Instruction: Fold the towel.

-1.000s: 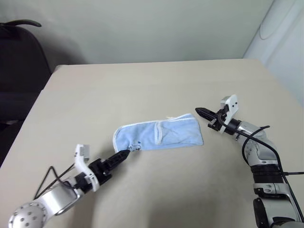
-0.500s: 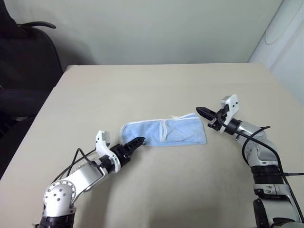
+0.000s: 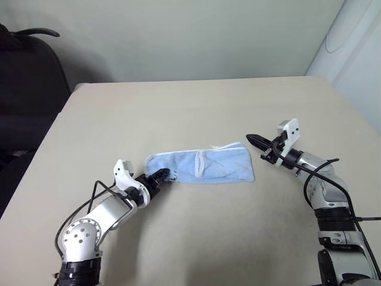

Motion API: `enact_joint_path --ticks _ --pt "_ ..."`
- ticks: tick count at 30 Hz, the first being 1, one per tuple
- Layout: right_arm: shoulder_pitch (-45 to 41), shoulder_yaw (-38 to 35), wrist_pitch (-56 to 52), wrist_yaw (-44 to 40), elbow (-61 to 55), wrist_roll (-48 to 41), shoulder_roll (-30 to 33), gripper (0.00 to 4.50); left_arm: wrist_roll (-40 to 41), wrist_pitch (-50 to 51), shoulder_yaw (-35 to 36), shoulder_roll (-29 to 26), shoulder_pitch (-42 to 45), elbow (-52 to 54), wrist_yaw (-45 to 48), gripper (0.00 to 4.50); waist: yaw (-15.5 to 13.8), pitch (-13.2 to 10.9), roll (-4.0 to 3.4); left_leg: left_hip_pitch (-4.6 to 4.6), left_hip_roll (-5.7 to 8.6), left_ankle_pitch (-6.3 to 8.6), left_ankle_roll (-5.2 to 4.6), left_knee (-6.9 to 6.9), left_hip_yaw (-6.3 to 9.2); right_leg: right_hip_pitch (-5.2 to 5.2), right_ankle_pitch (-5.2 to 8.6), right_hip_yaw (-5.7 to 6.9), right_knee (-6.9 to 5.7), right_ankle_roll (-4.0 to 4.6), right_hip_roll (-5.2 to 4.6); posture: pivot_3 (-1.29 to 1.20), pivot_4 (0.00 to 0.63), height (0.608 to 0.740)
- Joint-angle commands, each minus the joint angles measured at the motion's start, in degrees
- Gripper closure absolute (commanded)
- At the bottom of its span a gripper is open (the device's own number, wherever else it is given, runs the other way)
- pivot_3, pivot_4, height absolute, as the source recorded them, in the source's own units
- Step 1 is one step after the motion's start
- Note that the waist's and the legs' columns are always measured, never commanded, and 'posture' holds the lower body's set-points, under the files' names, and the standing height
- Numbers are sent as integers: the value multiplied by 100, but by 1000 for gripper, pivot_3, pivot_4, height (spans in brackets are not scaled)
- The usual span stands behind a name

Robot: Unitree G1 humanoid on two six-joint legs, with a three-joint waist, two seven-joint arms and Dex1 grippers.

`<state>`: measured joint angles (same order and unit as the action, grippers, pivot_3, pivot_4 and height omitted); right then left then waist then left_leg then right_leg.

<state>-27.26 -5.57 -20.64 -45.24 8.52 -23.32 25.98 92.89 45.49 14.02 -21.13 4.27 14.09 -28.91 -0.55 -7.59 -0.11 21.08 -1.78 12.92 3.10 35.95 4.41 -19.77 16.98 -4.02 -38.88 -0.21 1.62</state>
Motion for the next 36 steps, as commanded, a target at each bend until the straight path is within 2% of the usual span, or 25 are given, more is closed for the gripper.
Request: enact_joint_path --ticks 1,3,6,9,12,18,22,25,27,30,33,36 --pt "-41 -135 85 42 -177 -36 51 4500 -128 -217 213 65 -174 26 -270 3843 12 -1 2 0 0 5 4 0 0 -2 3 -3 0 -2 2 0 150 740" --pt "-42 -134 90 45 -171 -35 48 4500 -125 -240 214 131 -234 112 -302 4473 20 -3 4 2 0 11 6 -1 -2 -8 7 -21 0 -5 7 0 150 740" --pt "-41 -123 93 48 -168 -32 40 4500 -185 -280 221 186 -267 260 -144 4473 27 -8 12 2 2 21 8 -1 -7 -15 12 -43 2 -13 12 0 150 740" --pt "-55 -116 99 42 -140 -29 36 4500 -399 -207 158 19 -245 560 395 4473 33 -24 37 2 3 44 -5 1 -8 -21 12 -54 2 -17 15 0 150 740" --pt "-81 -119 108 30 -88 -26 40 4500 -837 -43 13 -396 -156 895 1194 4473 35 -41 67 15 2 51 -9 4 -8 -37 11 -61 1 -17 19 0 150 740" --pt "-167 -151 160 40 66 -15 39 4500 -1760 171 -515 -1200 293 1316 2564 4473 25 -41 68 81 2 55 -7 17 -2 -101 -4 -65 2 -28 15 0 150 740" --pt "-250 -205 251 78 262 11 53 4500 -2469 356 -1192 -1732 908 1574 3698 4473 20 -41 67 90 1 63 -8 16 3 -110 -10 -65 6 -25 11 0 150 740" --pt "-323 -282 352 134 440 24 79 4500 -3343 342 -1997 -2036 1578 1543 4605 4473 19 -41 67 88 1 69 -11 16 8 -111 -13 -65 6 -23 11 0 150 740" --pt "-362 -334 414 184 544 28 85 4500 -3844 307 -2455 -2012 2058 1299 5044 4473 21 -40 67 89 1 72 -13 18 11 -111 -14 -65 7 -23 10 0 150 740" --pt "-383 -430 501 323 629 44 85 4500 -4362 294 -3069 -1681 2898 779 5778 4473 3 -40 67 90 0 74 -16 18 15 -113 -18 -67 7 -25 8 0 150 740" --pt "-254 -558 525 466 526 27 83 4500 -5297 198 -3929 -1319 3695 18 6374 4473 -2 -40 66 96 0 76 -19 25 20 -115 -23 -66 7 -28 0 0 150 740" --pt "-61 -638 498 575 322 -11 81 4500 -5898 -1 -4355 -998 4052 -563 6842 4473 4 -40 66 97 -1 81 -27 22 24 -115 -28 -69 21 -36 -13 0 150 740"
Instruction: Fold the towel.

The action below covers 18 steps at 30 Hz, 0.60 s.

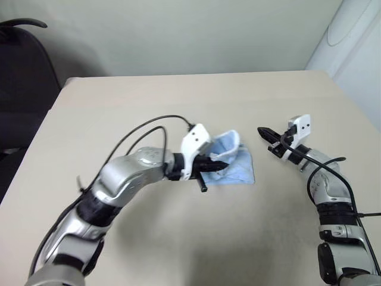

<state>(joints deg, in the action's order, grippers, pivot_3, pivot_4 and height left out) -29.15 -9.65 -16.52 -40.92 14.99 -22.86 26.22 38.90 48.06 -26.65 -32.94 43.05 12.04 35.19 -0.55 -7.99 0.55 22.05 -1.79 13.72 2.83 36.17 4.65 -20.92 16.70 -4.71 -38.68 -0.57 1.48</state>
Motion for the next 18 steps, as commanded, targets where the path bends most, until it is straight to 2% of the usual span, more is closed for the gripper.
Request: enact_joint_path --ticks 1,6,7,9,18 --pt "210 -267 68 189 -410 -71 54 4500 -608 -294 -362 318 253 -538 593 4473 8 0 0 1 0 1 -2 0 0 -1 0 -1 4 -1 -1 0 150 740" --pt "502 -400 -7 358 -725 -127 68 4500 -1271 -432 -521 810 430 -1326 947 4473 23 1 -1 26 0 1 -1 0 0 -22 -3 -8 25 -7 -1 0 150 740" --pt "546 -424 -22 386 -773 -135 77 4500 -1293 -417 -447 923 451 -1465 989 3953 19 1 -2 29 0 1 -1 0 1 -23 -4 -8 28 -9 -1 0 150 740" --pt "606 -458 -54 420 -852 -144 86 4500 -1301 -370 -274 1087 465 -1602 1088 3394 13 1 -2 29 0 2 -3 1 2 -22 -7 -8 31 -14 -2 0 150 740" --pt "624 -484 -114 462 -896 -149 121 4500 -1142 -136 395 1513 387 -1512 1400 158 3 2 -4 32 0 17 -30 44 3 -11 -22 -14 28 -36 -3 0 150 740"
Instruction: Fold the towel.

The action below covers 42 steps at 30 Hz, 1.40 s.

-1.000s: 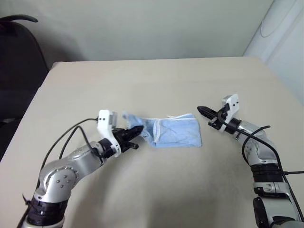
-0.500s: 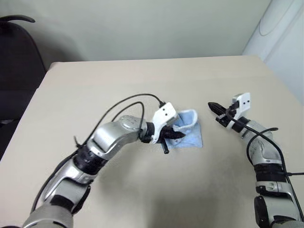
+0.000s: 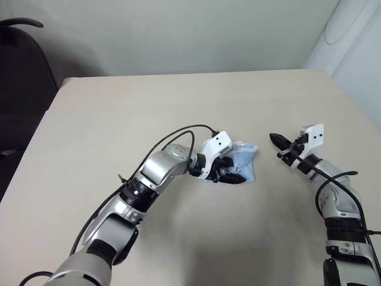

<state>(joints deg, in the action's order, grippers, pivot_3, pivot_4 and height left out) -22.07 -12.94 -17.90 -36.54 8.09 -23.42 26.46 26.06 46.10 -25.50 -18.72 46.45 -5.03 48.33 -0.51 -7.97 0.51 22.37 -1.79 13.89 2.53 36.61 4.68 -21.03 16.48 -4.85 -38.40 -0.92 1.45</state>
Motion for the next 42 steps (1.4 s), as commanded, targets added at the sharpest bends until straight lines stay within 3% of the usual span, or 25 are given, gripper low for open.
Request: enact_joint_path --ticks 1,8,15,22,30,33,37,40,42 --pt "-102 -150 18 19 -193 -90 101 4500 157 41 359 137 25 242 98 28 -1 0 -1 0 0 2 -3 7 0 3 -2 0 0 -3 0 0 150 740" --pt "-167 -117 -12 -24 -149 -83 143 4500 547 223 850 289 -98 694 223 28 -1 0 -1 0 1 12 -21 45 -1 13 -7 -1 -8 -11 -3 0 150 740" --pt "-208 -95 -21 -52 -104 -76 168 4500 832 456 898 -41 -317 1260 609 28 -2 1 -1 0 1 11 -19 47 -2 11 -7 -1 -13 -11 -3 0 150 740" --pt "-236 -71 -36 -61 -113 -75 164 4500 144 278 335 155 -335 346 417 28 -25 2 -3 -1 1 20 -36 57 -1 12 -10 -2 -21 -15 -7 0 150 740" --pt "-90 -166 -95 -22 -335 -121 218 4500 619 236 1248 524 -340 434 413 28 -23 3 -4 -1 1 20 -36 57 -4 9 -15 -2 -23 -16 -8 0 150 740" --pt "-81 -181 -182 -36 -553 -180 268 4500 1026 310 2051 602 -208 522 98 28 -22 3 -4 -1 2 13 -24 58 -8 8 -15 -4 -23 -16 -8 0 150 740" --pt "-90 -67 -541 -322 -1029 -472 395 4500 697 -103 2723 395 -157 491 -639 28 -11 3 -5 -4 2 11 -23 60 -11 11 -15 -6 -28 -16 -8 0 150 740" --pt "-108 149 -772 -548 -1368 -563 508 4500 455 -414 2778 138 -416 518 -729 636 5 3 -5 -9 2 11 -23 59 -14 10 -14 -10 -30 -16 -6 0 150 740" --pt "-179 255 -936 -648 -1540 -653 526 4500 434 -511 2757 23 -609 618 -680 1345 7 3 -5 -10 3 11 -22 58 -14 11 -14 -12 -26 -17 -5 0 150 740"
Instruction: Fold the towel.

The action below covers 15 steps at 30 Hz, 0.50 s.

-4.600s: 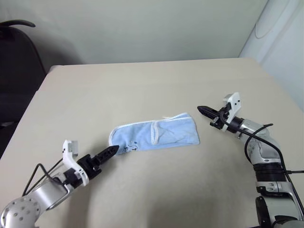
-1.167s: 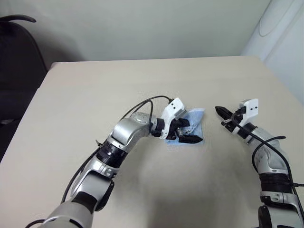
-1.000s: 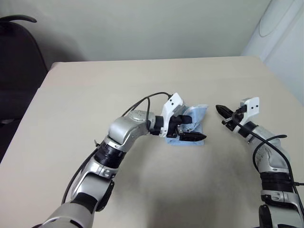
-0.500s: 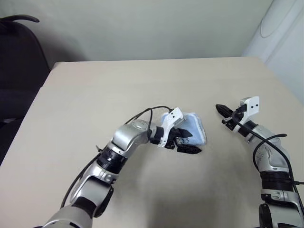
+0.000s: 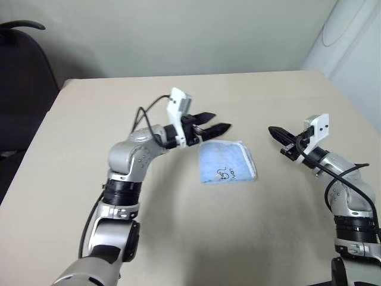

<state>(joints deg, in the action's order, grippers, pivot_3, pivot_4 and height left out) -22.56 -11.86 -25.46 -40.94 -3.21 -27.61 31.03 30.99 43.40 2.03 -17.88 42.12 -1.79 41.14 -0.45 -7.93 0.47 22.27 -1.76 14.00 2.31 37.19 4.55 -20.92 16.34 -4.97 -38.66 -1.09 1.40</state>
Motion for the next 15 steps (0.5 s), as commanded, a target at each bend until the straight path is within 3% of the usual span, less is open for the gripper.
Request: enact_joint_path --ticks 1,6,15 --pt "-168 206 -243 -256 -483 -266 72 4500 -50 -288 -25 -95 -256 368 91 1715 1 0 0 1 1 0 1 0 0 0 0 -1 1 0 0 0 150 740" --pt "-274 742 -379 -299 -608 -104 -77 4500 -212 -584 -562 -253 -636 749 548 3492 -21 0 1 5 2 0 1 1 3 -4 0 -1 3 0 0 0 150 740" --pt "55 1878 -36 -146 663 1024 -279 4500 -1805 -1276 -1939 -199 -647 -949 350 3492 -20 5 4 -4 0 36 -64 14 15 8 -9 -1 -3 1 -2 0 150 740"
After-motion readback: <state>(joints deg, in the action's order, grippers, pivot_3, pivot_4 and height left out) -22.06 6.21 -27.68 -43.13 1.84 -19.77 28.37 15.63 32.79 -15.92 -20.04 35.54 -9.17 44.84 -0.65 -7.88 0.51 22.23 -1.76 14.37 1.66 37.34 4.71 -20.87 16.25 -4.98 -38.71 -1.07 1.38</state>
